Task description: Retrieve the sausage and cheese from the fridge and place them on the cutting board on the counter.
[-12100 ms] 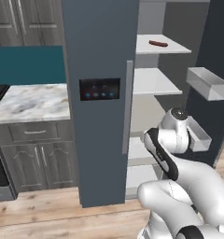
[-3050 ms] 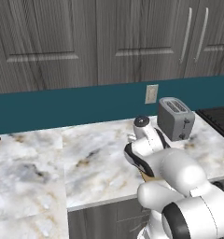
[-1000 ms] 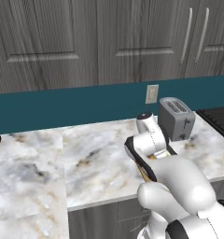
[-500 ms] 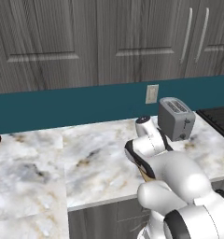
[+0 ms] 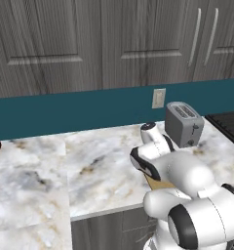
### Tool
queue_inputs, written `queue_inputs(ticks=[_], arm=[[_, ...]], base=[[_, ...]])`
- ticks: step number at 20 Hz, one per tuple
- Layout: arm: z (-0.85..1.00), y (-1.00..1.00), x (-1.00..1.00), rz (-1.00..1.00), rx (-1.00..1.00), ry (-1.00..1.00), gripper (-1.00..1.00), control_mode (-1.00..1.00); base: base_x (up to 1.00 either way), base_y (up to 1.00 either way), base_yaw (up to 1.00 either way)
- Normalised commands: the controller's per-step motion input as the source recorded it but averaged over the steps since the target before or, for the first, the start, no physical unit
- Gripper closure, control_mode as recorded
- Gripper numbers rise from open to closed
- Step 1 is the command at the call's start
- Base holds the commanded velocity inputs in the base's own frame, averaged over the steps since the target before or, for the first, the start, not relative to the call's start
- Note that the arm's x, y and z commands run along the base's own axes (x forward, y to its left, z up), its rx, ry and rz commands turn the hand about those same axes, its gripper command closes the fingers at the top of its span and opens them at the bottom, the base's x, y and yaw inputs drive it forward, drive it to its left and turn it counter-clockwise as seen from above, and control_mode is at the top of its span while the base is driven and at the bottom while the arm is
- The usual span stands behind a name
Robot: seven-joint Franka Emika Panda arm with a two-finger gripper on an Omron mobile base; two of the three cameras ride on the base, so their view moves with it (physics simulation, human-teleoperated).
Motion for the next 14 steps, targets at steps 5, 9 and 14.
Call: queue_inputs(ticks=[5, 9, 14], arm=[[-0.18, 0.0, 0.04, 0.0, 0.0, 0.0, 1.0, -1.0], [-0.15, 0.0, 0.0, 0.0, 0.0, 0.0, 1.0, -1.0], [-0.15, -0.03, -0.02, 0.0, 0.0, 0.0, -1.0, -1.0]], base=[[0.0, 0.0, 0.0], [0.0, 0.0, 0.0], [0.0, 0.0, 0.0]])
